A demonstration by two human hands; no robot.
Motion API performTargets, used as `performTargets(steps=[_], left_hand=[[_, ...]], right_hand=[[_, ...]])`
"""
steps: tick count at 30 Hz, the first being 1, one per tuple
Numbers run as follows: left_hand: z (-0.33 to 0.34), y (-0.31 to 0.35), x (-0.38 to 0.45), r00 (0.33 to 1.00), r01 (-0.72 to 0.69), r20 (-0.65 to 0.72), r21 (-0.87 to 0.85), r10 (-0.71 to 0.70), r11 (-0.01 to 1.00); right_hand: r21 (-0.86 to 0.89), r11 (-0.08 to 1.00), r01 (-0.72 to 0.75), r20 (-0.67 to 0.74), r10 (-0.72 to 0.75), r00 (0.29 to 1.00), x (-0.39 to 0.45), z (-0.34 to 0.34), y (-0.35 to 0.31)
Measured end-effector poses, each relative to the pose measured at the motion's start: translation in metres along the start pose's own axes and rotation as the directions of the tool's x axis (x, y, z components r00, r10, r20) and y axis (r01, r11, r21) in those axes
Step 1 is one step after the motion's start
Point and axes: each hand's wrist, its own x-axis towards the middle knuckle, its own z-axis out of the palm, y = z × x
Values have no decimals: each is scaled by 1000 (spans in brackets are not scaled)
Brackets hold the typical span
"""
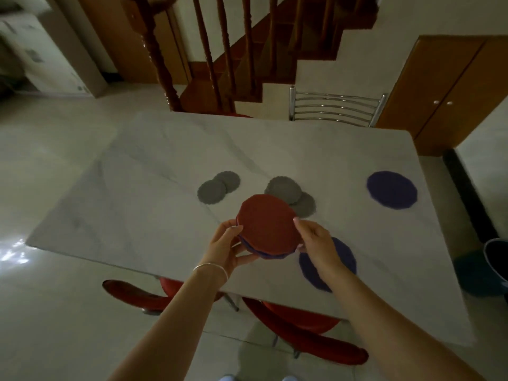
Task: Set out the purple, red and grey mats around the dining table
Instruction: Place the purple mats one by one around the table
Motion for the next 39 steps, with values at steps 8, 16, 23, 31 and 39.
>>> performTargets(steps=[8,16,23,31,39], left_hand=[[-60,53,24,999,21,37,13,-21,1000],[-170,128,67,982,66,168,149,-91,987],[-254,175,74,972,89,197,196,-128,977],[-286,194,73,980,105,155,142,-126,984],[-318,213,78,995,61,65,121,-70,991]], right_hand=[[-49,996,-73,-144,65,987,24,71,-41],[92,991,-100,-295,123,947,24,198,-60],[197,975,-106,-356,171,918,11,294,-64],[163,981,-108,-398,165,903,21,329,-73],[232,962,-142,-298,209,931,39,348,-69]])
